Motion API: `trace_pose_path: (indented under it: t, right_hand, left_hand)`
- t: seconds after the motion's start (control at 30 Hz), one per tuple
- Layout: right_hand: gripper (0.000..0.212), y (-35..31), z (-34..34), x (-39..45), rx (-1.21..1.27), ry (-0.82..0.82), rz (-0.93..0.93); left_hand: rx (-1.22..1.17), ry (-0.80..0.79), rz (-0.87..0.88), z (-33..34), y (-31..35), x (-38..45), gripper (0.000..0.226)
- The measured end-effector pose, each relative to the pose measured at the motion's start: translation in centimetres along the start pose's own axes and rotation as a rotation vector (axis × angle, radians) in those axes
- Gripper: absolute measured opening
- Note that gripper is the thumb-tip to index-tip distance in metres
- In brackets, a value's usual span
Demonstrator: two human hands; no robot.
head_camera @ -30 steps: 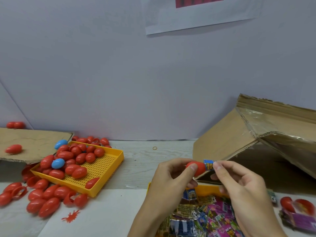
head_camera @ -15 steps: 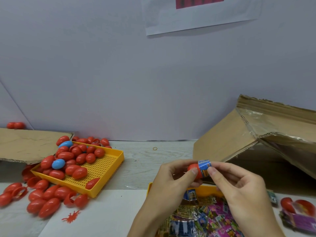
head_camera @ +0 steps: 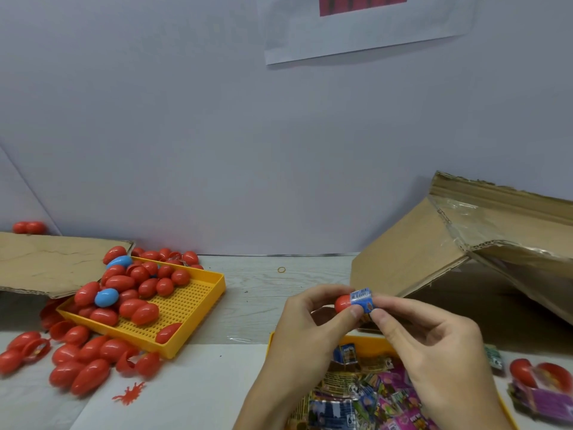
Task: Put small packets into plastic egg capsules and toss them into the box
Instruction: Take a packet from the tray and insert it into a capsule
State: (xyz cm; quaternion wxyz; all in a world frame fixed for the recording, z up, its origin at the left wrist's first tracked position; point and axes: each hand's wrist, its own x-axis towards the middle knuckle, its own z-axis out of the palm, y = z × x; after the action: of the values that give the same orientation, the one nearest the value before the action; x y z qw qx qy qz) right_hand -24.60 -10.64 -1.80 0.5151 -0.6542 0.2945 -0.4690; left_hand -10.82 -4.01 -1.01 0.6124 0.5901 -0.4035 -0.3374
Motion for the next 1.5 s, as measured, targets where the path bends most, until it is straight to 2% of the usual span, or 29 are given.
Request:
trace_pose_path:
  t: [0.13,0.43,0.6,1.07,1.17,1.3,1.5]
  right_hand:
    - [0.013,-0.1,0.0,0.1,0.039,0.034,-0.002]
    - [0.032,0.1,0.0,0.0,0.024,0.062,-0.04]
    - [0.026,0.3,-0.1,0.1,0.008,0.102,-0.021]
    - [0.029,0.9,-0.2,0.2,0.0,0.031,-0.012]
    - [0.034,1.1,-0.2,0.2,-0.034,0.021,-0.07]
    - [0.052,1.2,-0.3,0.0,-0.137,-0.015,-0.118]
    - [0.047,0.6,0.3,-0.4,-0.313,-0.035,-0.18]
  left_hand:
    - [-0.003,0.01,0.01,-0.1,0.0,0.0,0.02]
    - [0.039,-0.055,0.026,-0.1,0.2,-0.1,0.028]
    - [0.093,-0.069,0.032,-0.1,0.2,-0.1,0.025]
    - [0.162,-0.065,0.079,-0.1,0.2,-0.1,0.024]
    - [0.138,-0.057,0.077,0.0,0.1,0.0,0.02]
    - [0.084,-0.024,0.069,0.0,-0.1,0.0,0.019]
    - [0.023,-0.025,0.067,0.1,-0.1,0.1,0.019]
